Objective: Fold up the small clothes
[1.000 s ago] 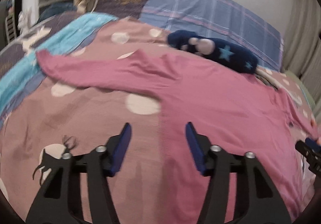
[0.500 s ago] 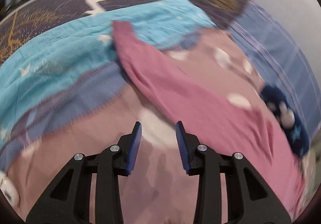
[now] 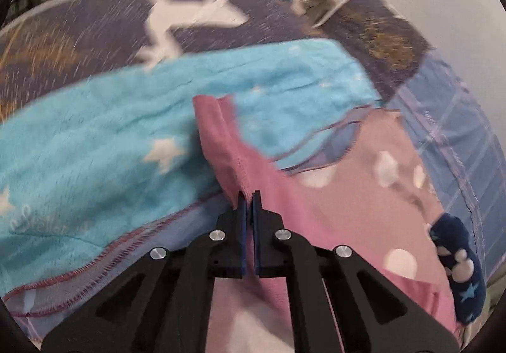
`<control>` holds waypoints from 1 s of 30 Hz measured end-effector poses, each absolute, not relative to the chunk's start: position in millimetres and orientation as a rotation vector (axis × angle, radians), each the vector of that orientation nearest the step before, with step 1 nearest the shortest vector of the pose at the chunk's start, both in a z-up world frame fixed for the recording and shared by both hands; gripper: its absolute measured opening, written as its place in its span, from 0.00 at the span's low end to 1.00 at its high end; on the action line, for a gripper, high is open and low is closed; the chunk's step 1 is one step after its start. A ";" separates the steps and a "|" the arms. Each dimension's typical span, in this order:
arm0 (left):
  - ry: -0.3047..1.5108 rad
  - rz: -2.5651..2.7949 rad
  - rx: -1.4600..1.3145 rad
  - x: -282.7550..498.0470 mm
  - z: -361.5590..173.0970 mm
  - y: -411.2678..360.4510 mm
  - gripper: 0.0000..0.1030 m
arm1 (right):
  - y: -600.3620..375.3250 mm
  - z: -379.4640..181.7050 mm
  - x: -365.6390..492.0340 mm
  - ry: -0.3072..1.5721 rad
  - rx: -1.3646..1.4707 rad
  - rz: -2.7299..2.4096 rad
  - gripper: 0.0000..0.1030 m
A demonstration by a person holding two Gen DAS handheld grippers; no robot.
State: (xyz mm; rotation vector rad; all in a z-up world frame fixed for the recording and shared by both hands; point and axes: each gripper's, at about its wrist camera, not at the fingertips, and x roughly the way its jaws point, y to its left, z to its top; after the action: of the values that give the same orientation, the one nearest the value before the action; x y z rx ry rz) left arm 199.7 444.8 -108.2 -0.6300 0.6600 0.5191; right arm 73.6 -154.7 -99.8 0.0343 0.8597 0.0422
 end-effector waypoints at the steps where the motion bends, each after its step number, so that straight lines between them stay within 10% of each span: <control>1: 0.637 0.484 -0.596 200.1 -96.1 431.9 0.02 | -155.8 -100.6 73.5 0.861 0.036 0.041 0.60; 12: 0.572 -0.270 -0.155 188.6 -7.6 146.8 0.03 | -169.8 -105.0 69.9 0.865 0.093 0.043 0.60; 17: 0.658 -0.413 -0.020 165.3 -49.1 62.0 0.40 | -186.7 -105.1 65.7 0.876 0.129 0.021 0.61; 30: 0.713 -0.070 0.166 145.7 -97.3 139.4 0.60 | -173.0 -94.1 130.1 0.935 0.221 0.290 0.45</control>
State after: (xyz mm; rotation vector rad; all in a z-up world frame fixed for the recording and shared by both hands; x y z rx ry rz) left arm 145.7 139.4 -97.3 0.1656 0.7130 -0.0696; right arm 130.1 -173.0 -94.1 0.2210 0.9354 0.2897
